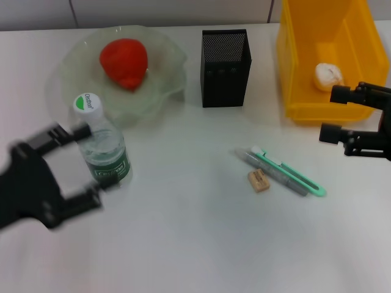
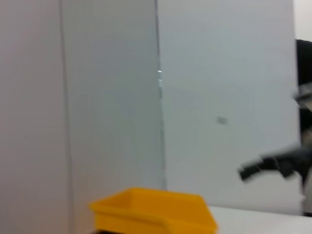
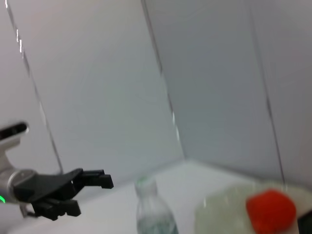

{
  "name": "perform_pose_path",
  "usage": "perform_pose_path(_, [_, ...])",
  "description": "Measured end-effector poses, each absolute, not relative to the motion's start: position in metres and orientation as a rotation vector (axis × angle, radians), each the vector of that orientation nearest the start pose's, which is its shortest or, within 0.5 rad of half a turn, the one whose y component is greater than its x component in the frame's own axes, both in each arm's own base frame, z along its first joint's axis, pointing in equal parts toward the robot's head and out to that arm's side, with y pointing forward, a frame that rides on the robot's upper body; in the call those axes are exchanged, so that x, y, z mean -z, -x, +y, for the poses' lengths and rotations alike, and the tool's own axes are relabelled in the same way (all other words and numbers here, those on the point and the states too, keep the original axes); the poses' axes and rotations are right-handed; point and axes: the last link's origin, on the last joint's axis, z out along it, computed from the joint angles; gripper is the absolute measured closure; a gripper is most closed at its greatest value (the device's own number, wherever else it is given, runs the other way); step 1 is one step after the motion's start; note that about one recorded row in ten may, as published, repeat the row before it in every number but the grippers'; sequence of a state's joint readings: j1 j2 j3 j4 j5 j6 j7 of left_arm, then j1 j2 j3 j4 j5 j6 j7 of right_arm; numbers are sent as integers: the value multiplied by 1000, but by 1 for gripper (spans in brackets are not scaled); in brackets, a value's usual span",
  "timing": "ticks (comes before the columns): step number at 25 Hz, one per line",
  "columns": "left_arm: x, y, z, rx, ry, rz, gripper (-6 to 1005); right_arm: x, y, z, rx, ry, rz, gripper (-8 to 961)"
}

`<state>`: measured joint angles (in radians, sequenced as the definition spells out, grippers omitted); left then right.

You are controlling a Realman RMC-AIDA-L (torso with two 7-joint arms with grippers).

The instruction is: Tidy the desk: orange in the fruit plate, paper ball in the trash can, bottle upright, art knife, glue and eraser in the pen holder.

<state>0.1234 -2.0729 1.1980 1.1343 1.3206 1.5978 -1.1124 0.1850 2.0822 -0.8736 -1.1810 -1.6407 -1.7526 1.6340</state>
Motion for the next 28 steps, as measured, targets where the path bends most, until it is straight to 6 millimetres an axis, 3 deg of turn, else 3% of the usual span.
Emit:
perform_pose_path(6, [2, 285, 198, 916, 2611, -150, 220, -79, -195, 291, -285, 2762, 741, 103])
perform_pose_path(7, [16, 287, 200, 922, 2659, -165, 222, -75, -181, 301, -71, 2722, 821, 104])
perform_pose_path(8, [16, 287, 200, 922, 2659, -165, 224, -75, -181, 301, -71, 2722, 821, 106])
perform_pose_path(9, [23, 288, 203, 926, 2684, -184, 225, -69, -172, 310, 107, 2656, 876, 107])
perform_pose_path(10, [28, 288, 205, 929, 2704, -196, 227, -69, -172, 310, 107, 2656, 876, 109])
perform_pose_path(14, [39, 287, 211, 932, 2749, -221, 229, -47, -165, 330, 426, 2502, 945, 115])
perform_pose_path(16, [42, 287, 217, 918, 2758, -227, 229, -40, -166, 332, 459, 2498, 947, 115])
perform_pose_path(19, [44, 289, 220, 882, 2750, -237, 229, -15, -172, 341, 496, 2504, 922, 115])
perform_pose_path(28, [45, 289, 221, 879, 2750, -237, 229, 4, -175, 356, 467, 2481, 908, 114])
